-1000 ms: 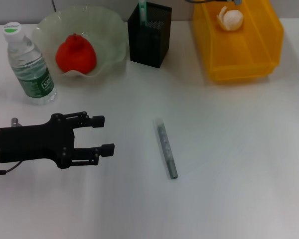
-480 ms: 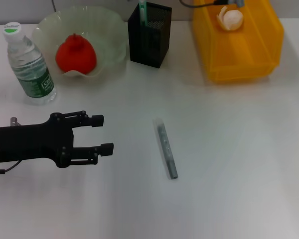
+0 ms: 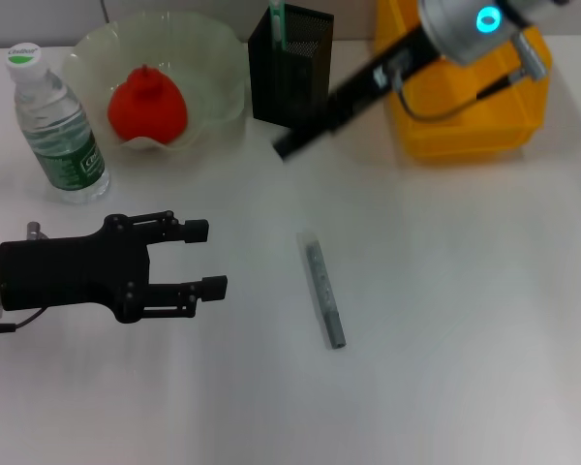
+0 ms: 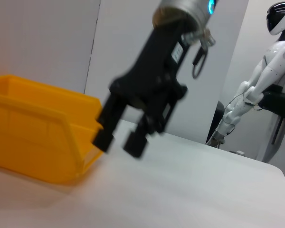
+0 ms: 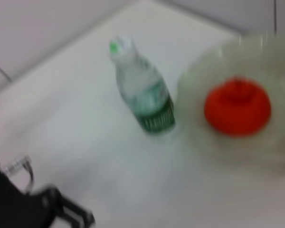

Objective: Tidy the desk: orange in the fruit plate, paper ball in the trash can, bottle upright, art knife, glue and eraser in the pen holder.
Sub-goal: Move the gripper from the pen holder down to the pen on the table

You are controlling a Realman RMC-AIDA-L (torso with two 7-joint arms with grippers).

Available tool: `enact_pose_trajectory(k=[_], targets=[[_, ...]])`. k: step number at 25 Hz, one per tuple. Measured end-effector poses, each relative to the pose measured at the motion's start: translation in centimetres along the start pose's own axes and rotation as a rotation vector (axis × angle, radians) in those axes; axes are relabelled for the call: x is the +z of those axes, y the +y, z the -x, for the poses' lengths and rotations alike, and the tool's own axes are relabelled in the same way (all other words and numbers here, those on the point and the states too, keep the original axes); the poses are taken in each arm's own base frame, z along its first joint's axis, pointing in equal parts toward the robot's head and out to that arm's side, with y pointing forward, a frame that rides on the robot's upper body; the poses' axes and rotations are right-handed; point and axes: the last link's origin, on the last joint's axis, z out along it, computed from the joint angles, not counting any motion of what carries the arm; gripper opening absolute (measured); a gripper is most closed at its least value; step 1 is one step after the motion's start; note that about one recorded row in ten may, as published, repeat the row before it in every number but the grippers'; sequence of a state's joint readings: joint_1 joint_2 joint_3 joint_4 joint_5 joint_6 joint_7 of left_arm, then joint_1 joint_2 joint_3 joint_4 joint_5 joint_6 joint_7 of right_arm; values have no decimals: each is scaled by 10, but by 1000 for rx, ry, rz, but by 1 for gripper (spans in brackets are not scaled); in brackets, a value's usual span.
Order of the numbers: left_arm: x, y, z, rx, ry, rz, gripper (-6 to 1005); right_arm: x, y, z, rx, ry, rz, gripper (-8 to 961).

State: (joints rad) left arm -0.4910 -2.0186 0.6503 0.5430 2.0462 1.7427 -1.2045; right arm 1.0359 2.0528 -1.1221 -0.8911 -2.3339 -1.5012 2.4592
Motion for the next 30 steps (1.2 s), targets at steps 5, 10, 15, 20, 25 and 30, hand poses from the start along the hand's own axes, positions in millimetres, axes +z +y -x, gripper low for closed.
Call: enact_pose_trajectory(k=[5,10,15,20,25,30], targets=[[0,0,0,0,0,0,791,23,7,-15,25,177,-30,581],[-1,0,0,0,1,-3,792,44,11,-23,25,267,-47,579],[0,0,0,0,2,-2,792,59,11,-30,-6,305,-91,578],[-1,0,1,-4,3,-8,792,76,16,-40,-67,342,-119,577],[-1,0,1,-9,4,-10,792,86,17,-46,-96,364,-159,576],[-1,-1,1,-12,4,-11,792,93,19,-49,-114,364,-169,576]])
